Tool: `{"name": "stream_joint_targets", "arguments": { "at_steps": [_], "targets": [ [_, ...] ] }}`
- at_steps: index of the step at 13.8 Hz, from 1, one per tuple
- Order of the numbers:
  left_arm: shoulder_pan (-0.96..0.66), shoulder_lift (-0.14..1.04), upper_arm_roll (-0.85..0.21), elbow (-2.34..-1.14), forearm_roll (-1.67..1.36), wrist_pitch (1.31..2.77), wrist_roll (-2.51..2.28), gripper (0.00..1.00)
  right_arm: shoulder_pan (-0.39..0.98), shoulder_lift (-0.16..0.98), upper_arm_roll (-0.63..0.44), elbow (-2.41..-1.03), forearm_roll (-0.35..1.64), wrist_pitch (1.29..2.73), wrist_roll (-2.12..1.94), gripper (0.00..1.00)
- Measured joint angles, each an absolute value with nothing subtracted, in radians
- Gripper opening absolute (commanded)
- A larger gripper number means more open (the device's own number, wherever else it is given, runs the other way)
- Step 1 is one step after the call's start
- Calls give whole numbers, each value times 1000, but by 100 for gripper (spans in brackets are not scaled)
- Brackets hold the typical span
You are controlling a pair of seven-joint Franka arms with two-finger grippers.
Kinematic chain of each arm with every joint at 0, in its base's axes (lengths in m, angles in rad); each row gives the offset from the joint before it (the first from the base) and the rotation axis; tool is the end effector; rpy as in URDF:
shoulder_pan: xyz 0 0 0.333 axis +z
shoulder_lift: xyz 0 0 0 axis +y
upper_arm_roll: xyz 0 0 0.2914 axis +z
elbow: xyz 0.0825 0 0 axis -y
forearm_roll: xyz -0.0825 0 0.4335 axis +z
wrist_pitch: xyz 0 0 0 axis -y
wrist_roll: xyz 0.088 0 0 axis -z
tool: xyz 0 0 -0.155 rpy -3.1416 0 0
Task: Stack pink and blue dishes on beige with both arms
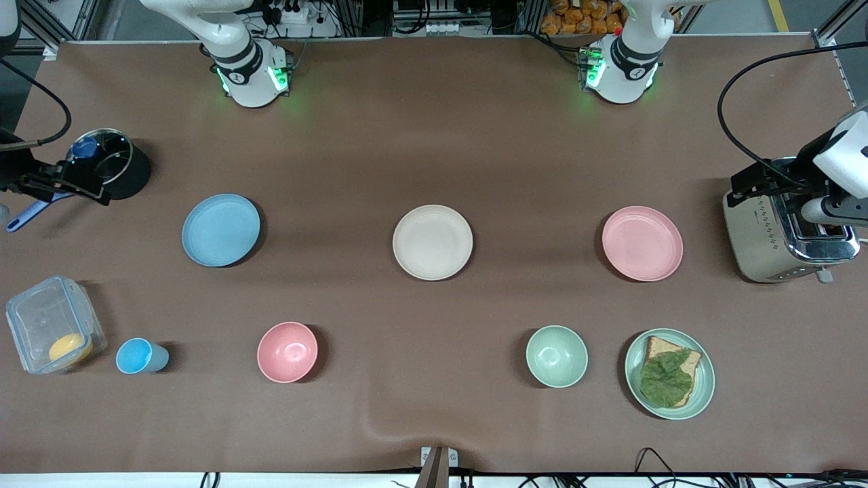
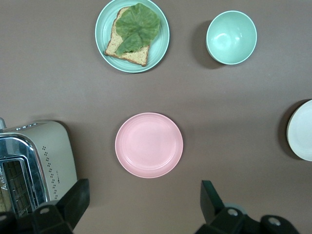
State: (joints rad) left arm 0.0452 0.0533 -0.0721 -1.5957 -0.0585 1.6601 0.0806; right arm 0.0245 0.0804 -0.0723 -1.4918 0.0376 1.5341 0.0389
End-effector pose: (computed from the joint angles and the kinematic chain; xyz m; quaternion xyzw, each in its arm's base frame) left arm 0.6258 -0.0246 0.5143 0.9982 -0.0512 0.0064 0.0309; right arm 0.6209 -0.0224 0.5407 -0.9988 0.0429 0.0189 0.0160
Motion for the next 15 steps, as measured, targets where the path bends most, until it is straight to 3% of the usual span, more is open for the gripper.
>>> {"name": "stream_joint_targets", "arguments": {
  "at_steps": [15],
  "targets": [
    [44, 55, -73, -1596, -58, 1648, 81, 100, 25, 80, -72, -1491, 38, 1534, 39, 100]
  ]
}}
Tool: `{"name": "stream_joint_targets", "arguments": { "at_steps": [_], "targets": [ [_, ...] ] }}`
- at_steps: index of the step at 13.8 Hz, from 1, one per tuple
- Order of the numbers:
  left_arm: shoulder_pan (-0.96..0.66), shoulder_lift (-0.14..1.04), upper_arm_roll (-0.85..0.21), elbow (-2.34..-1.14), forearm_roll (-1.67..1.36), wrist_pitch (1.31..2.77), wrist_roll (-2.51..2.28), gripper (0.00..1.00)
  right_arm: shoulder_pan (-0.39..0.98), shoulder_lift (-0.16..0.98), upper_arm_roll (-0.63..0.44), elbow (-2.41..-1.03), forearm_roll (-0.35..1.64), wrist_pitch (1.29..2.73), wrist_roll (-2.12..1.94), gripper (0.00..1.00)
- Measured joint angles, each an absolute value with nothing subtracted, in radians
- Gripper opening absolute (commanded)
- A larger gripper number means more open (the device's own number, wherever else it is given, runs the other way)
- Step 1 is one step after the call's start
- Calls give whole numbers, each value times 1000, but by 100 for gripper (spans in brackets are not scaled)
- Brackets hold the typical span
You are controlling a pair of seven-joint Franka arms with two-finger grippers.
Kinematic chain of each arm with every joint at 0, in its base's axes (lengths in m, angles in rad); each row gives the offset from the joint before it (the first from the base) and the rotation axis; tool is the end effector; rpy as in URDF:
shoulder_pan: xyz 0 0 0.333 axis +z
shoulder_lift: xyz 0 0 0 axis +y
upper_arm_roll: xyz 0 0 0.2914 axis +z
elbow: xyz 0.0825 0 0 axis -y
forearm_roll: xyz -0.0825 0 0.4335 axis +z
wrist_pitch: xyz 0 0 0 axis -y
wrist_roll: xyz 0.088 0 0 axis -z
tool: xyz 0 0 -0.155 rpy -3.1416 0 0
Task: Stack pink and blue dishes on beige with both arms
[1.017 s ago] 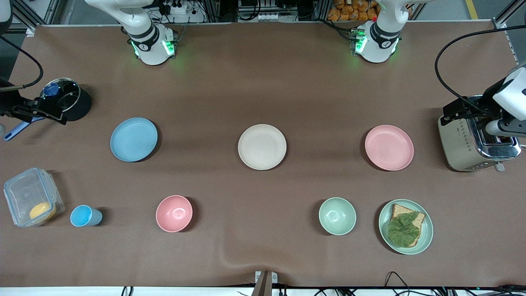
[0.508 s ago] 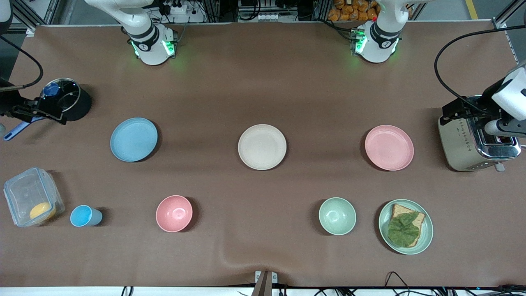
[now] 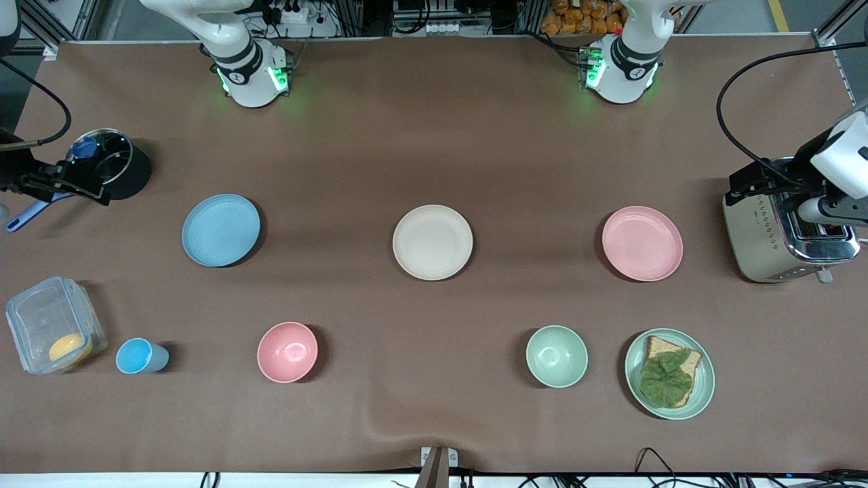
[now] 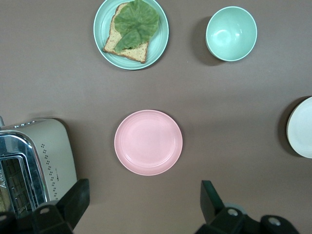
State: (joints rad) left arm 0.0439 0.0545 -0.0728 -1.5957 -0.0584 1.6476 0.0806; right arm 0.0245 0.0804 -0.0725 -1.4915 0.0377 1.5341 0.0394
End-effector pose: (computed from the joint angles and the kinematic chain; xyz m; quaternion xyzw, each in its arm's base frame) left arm 0.6240 -0.0259 0.5125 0.9981 -0.0524 -0.0004 0.0311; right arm 0.6209 -0.0225 0.5408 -0.9988 0.0433 0.0187 0.0160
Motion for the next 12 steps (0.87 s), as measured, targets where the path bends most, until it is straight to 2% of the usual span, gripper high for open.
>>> {"name": "stream_joint_targets", "arguments": {
  "at_steps": [12],
  "targets": [
    [44, 55, -73, -1596, -58, 1638, 81, 100, 25, 81, -72, -1491, 38, 1534, 40, 100]
  ]
}}
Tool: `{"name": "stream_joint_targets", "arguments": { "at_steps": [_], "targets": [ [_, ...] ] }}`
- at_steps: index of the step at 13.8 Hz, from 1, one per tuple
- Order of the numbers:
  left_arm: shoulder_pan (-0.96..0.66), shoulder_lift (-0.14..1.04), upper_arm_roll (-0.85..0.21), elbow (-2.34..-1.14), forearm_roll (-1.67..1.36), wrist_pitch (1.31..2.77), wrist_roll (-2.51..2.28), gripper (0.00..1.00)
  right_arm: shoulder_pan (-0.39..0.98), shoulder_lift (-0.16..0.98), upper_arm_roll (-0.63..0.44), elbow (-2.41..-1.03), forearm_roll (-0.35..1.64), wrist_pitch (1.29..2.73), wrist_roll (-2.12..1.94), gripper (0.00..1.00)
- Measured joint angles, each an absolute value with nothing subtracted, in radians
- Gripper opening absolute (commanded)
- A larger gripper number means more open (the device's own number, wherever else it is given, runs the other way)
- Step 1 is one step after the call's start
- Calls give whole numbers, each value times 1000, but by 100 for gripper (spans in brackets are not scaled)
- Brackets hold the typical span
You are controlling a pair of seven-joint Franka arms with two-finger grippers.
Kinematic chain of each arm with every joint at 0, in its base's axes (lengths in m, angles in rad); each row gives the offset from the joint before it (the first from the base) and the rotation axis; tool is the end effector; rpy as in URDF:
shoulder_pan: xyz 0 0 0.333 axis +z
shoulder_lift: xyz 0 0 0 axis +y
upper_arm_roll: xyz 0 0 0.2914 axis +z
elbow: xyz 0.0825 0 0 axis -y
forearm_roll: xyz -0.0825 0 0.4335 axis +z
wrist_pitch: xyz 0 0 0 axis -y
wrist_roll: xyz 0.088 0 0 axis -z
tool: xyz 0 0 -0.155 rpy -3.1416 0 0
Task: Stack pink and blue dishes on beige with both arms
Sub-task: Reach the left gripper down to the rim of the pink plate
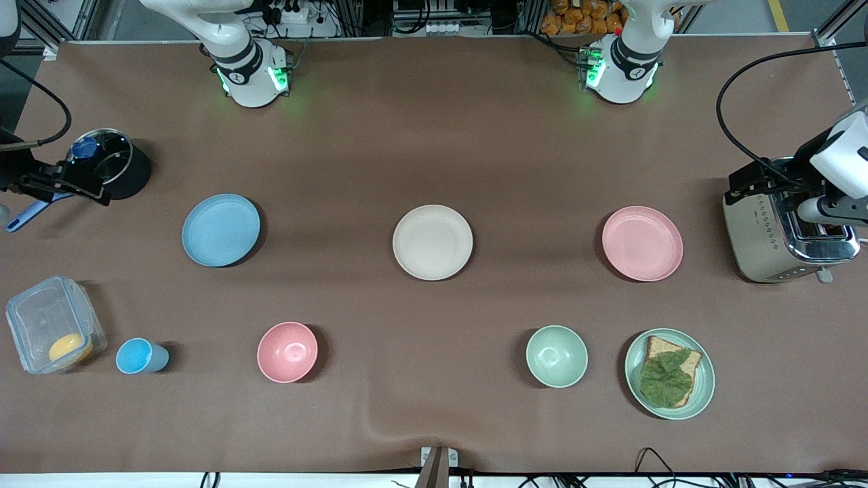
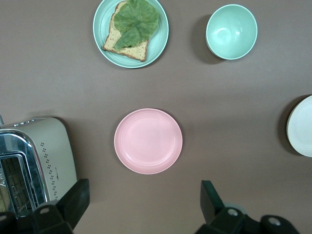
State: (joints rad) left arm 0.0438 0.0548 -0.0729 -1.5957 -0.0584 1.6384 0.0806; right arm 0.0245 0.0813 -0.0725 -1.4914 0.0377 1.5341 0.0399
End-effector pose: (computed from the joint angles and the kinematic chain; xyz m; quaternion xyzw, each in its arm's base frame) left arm 0.6226 -0.0260 0.5115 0.9981 -0.0526 -0.0052 0.0313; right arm 0.6211 -0.0225 0.5403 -0.9987 0.0435 0.0191 0.0160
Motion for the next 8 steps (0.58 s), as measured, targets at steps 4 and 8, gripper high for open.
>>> {"name": "stream_joint_targets", "arguments": {
  "at_steps": [4, 8],
  "targets": [
    [45, 72, -72, -1610, -54, 1590, 93, 100, 25, 82, -72, -1491, 38, 1534, 40, 100],
    [60, 158, -70, -1660, 28, 1614, 96, 100, 24, 82, -73, -1491, 38, 1534, 40, 100]
  ]
}}
